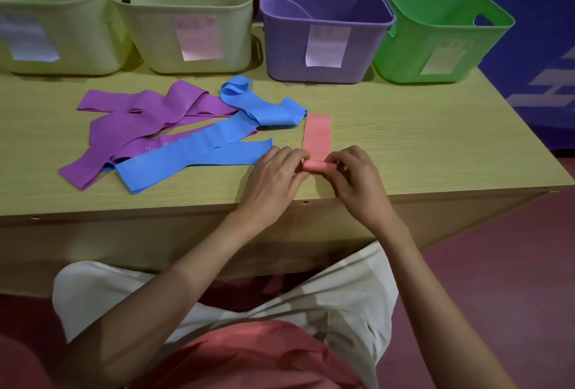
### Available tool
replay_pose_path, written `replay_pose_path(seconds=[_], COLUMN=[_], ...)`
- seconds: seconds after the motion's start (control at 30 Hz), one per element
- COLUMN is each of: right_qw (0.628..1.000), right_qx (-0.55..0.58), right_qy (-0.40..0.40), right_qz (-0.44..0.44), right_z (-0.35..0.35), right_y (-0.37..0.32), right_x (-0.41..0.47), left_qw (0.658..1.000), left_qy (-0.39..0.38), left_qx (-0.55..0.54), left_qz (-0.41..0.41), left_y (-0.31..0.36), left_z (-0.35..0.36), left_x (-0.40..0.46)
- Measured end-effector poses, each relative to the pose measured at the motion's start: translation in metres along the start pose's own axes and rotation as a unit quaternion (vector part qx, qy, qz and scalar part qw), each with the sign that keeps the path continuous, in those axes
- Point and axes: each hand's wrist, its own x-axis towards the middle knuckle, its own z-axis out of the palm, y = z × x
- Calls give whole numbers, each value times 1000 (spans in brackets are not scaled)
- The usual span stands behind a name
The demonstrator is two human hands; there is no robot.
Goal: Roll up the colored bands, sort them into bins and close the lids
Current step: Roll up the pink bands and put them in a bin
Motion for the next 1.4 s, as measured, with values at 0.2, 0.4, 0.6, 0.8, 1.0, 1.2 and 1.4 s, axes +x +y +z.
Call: replay_pose_path(seconds=[0.2,0.4,0.6,0.8,1.0,1.2,1.4], right_qw=[995,975,969,956,940,905,928], right_qx=[93,201,244,291,339,414,368], right_qy=[-31,-42,24,31,43,18,12], right_qz=[27,80,44,-6,6,101,57], right_z=[-19,-35,-31,-28,-22,-18,-5], right_y=[-20,-47,-69,-77,-94,-114,-126], right_x=[-5,0,5,9,16,25,29], left_qw=[998,991,977,952,959,991,991], left_qy=[45,7,31,54,74,71,88], left_qx=[-45,-131,-205,-275,-246,-101,-85], left_qz=[21,21,-43,-119,-123,-42,-48], left_y=[6,15,18,22,21,10,-4], left_z=[-22,-54,-69,-86,-107,-121,-126], left_x=[-4,-12,-8,-5,-6,-10,-15])
